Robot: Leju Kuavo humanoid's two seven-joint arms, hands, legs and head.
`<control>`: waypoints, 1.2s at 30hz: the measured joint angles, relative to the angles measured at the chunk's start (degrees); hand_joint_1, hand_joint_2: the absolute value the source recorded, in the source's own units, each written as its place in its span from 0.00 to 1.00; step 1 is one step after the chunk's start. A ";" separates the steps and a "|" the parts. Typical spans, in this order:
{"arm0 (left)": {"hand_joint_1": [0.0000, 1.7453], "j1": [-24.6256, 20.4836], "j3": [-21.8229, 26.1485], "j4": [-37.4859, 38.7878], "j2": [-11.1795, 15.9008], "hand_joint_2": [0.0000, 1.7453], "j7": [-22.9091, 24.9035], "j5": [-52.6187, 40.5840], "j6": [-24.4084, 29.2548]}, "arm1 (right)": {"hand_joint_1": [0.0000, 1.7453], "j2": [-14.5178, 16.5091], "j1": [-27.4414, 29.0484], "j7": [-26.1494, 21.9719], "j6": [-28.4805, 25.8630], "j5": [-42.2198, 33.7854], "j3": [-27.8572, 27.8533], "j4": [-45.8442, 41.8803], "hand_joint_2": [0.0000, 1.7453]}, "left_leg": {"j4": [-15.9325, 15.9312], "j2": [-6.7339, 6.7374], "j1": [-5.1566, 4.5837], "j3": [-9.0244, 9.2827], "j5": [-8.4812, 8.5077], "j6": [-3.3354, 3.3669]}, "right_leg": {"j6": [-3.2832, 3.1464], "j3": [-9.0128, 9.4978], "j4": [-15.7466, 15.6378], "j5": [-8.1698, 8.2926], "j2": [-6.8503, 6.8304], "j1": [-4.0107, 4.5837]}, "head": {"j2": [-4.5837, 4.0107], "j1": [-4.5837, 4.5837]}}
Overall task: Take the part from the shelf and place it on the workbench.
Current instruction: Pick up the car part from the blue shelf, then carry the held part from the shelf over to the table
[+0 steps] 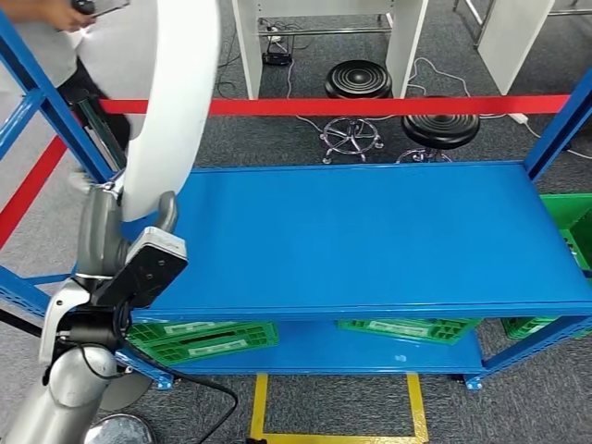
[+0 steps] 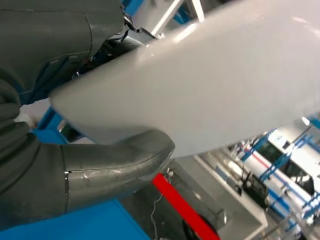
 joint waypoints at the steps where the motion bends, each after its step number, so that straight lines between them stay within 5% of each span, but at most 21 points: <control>1: 0.69 0.14 -0.03 -0.49 0.04 1.00 -0.05 -0.48 0.94 | 0.00 0.04 -0.01 0.00 -0.01 0.00 -0.01 0.00 1.00 | -3.97 0.04 -0.02 2.05 1.73 0.18 | 0.13 0.01 0.03 0.03 0.01 0.07 | 0.00 -0.01; 3: 0.85 0.53 -0.10 -1.56 0.09 1.00 -0.14 -1.35 2.85 | 0.00 0.16 -0.04 0.00 -0.07 0.01 -0.02 0.00 1.00 | -10.14 0.07 -0.10 5.07 3.46 0.57 | 0.66 -0.15 0.12 0.08 0.07 0.28 | 0.00 0.06; 6: 0.84 2.17 -0.14 -3.00 0.14 1.00 -0.30 -1.99 5.45 | 0.00 0.30 -0.03 0.02 -0.23 0.01 -0.14 -0.03 1.00 | -11.69 0.04 -0.22 5.56 3.56 1.35 | 1.70 -0.30 -0.20 0.30 0.09 0.27 | 0.00 0.09; 8: 0.82 3.09 0.00 -4.07 0.05 1.00 -0.55 -2.02 7.60 | 0.00 0.34 -0.02 0.03 -0.37 0.04 -0.34 -0.08 1.00 | -11.91 0.05 -0.04 5.66 3.80 2.03 | 2.33 -1.10 1.44 -0.95 0.01 0.22 | 0.00 0.31; 11: 0.84 4.27 0.22 -5.43 -0.16 1.00 -1.02 -2.05 9.46 | 0.00 0.37 -0.03 0.05 -0.45 0.15 -0.60 -0.11 1.00 | -11.99 0.08 0.02 5.74 3.79 2.62 | 2.88 -5.52 11.49 -6.20 -0.06 0.24 | 0.00 0.67; 13: 0.85 4.98 0.32 -5.83 -0.21 1.00 -1.11 -2.06 9.69 | 0.00 0.37 -0.01 0.06 -0.45 0.16 -0.79 -0.14 1.00 | -11.98 0.06 -0.04 5.77 3.74 2.69 | 2.95 -7.54 15.99 -7.44 -0.05 0.27 | 0.00 0.75; 15: 0.84 5.43 0.43 -6.15 -0.24 1.00 -1.16 -2.10 9.95 | 0.00 0.37 -0.03 0.06 -0.45 0.16 -0.92 -0.17 1.00 | -11.95 -0.01 -0.04 5.92 3.70 2.64 | 2.81 -5.51 12.15 -4.74 -0.06 0.26 | 0.00 0.78; 17: 0.91 5.71 0.53 -6.50 -0.26 1.00 -1.27 -2.31 10.58 | 0.00 0.41 -0.10 0.02 -0.46 0.16 -0.98 -0.23 1.00 | -11.81 -0.10 -0.14 6.06 3.53 2.32 | 2.60 -1.22 4.13 -1.62 -0.05 0.25 | 0.00 0.79; 19: 0.96 6.02 0.65 -6.81 -0.26 1.00 -1.38 -2.69 11.19 | 0.00 0.52 -0.18 -0.05 -0.50 0.17 -1.05 -0.27 1.00 | -11.70 -0.14 -0.35 5.97 3.54 1.73 | 2.18 0.97 0.13 -0.83 0.07 0.30 | 0.00 0.73; 23: 0.96 6.64 0.80 -7.28 -0.21 1.00 -1.51 -3.49 11.74 | 0.00 0.67 -0.06 -0.19 -0.56 0.21 -1.33 -0.30 1.00 | -11.07 -0.12 -0.31 5.60 3.00 0.68 | 0.78 1.02 -0.27 -0.63 0.13 0.24 | 0.00 0.50; 27: 0.96 7.18 0.90 -7.62 -0.23 1.00 -1.82 -3.56 12.45 | 0.00 0.74 -0.11 -0.24 -0.58 0.22 -1.43 -0.33 1.00 | 1.93 -0.01 -0.13 -0.36 -3.46 -0.28 | 0.00 0.99 -0.39 -0.54 -0.05 0.02 | 0.00 0.08; 29: 0.96 7.51 0.91 -7.62 -0.23 1.00 -1.86 -3.09 12.47 | 0.00 0.74 -0.05 -0.25 -0.58 0.22 -1.45 -0.33 1.00 | 4.86 -0.01 -0.09 -1.85 -3.54 -0.33 | -0.01 0.99 -0.38 -0.54 -0.07 0.03 | 0.00 0.06; 33: 0.96 7.61 0.91 -7.62 -0.23 1.00 -1.90 -2.47 12.48 | 0.00 0.74 -0.06 -0.26 -0.59 0.23 -1.45 -0.33 1.00 | 2.87 0.00 -0.07 -1.00 -1.50 -0.23 | 0.00 1.03 -0.38 -0.54 -0.05 0.03 | 0.00 0.05; 36: 0.96 7.72 0.92 -7.78 -0.32 1.00 -2.08 -2.15 12.72 | 0.00 0.75 -0.09 -0.27 -0.62 0.25 -1.47 -0.34 1.00 | -6.61 0.01 -0.18 3.39 2.20 0.46 | 0.73 0.96 -0.48 -0.43 0.05 0.17 | 0.00 0.07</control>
